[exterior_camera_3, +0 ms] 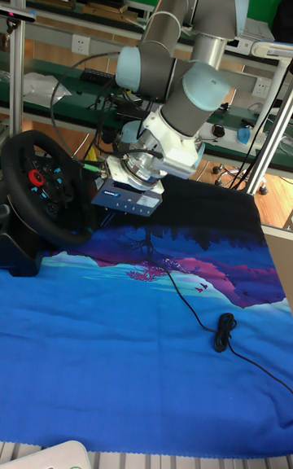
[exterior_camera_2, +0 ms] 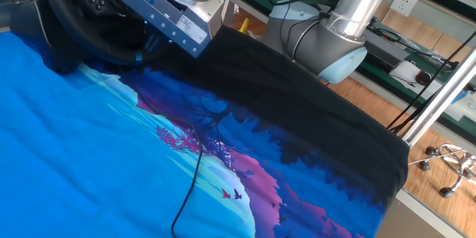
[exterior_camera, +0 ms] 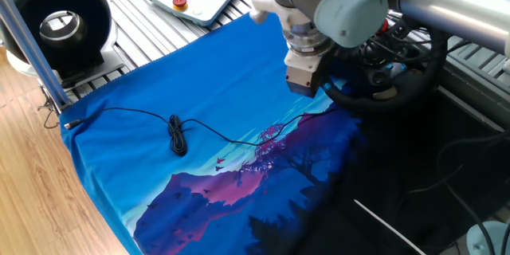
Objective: Rotate the steering wheel 90 degrees counterclockwise
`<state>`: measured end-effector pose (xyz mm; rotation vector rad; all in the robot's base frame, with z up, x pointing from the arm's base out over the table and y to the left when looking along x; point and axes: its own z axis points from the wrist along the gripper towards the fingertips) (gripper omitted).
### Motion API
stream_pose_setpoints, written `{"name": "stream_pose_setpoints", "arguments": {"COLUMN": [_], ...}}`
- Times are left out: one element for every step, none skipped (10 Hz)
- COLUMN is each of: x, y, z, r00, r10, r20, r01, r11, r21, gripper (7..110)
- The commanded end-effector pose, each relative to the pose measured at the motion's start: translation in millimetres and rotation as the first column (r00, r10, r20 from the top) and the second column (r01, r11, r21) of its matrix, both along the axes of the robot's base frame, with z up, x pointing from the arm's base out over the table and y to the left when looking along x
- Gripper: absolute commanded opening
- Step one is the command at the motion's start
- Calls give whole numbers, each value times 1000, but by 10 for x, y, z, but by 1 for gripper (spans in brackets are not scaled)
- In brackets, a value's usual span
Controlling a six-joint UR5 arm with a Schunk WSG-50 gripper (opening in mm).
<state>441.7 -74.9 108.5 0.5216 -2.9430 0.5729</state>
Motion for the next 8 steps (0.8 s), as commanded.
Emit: {"name": "stream_pose_setpoints", "arguments": {"x": [-423, -778, -901, -961, -994, -1107, -1168, -1236], "y": [5, -4, -128, -245, -345, -447, -528, -577], "z": [58, 162, 250, 281, 265, 266, 213, 209], "r00": [989, 958, 940, 929, 924, 906, 895, 879], "r10": [-74, -118, -122, -119, -111, -114, -108, -107], "r20": [-127, -263, -319, -351, -365, -408, -433, -465], "r01": [76, 119, 105, 89, 77, 73, 66, 66], "r11": [997, 993, 992, 991, 991, 991, 992, 992], "r21": [15, -14, -70, -102, -108, -115, -110, -105], "gripper": [7, 7, 7, 7, 7, 7, 7, 7]}}
